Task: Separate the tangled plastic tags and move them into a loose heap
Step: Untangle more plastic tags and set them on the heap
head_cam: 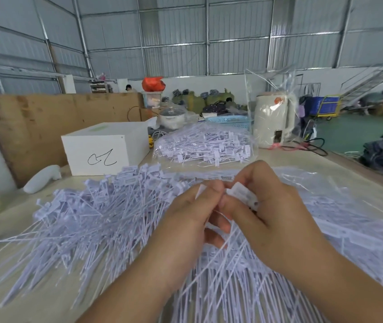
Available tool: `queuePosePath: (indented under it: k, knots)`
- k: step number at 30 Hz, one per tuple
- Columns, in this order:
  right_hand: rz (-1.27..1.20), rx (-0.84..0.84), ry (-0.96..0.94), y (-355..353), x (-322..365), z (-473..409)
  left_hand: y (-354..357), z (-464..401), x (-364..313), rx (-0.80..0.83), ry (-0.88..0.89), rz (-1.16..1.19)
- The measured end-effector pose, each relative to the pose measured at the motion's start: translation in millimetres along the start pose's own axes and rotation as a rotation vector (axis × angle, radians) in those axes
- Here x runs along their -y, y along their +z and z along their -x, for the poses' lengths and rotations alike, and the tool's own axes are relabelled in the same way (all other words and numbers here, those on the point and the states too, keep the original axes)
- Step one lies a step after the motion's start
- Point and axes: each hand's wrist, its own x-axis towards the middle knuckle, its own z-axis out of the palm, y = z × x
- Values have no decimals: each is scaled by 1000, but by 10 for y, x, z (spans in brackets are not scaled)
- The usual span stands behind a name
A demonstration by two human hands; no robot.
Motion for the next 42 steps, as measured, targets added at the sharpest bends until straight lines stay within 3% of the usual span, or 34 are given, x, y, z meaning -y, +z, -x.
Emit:
queuePosePath:
  k: [13,20,28,35,42]
  knots:
    - [-148,85,64,-11,-77,-10,-25,29,-97,-68,142,8]
    - [-492,220,179,-145,-69,-47,-83,18,-122,-146,135,50]
    - [-462,203,165,-139,-56,-58,-83,32,-119,-164,208,-55]
    - [-432,239,90,-53,-39,-43,-18,32,-27,-70,125,-52]
    - [-399,137,185,-37,-44,-22,-48,-7,22,-140,163,-189]
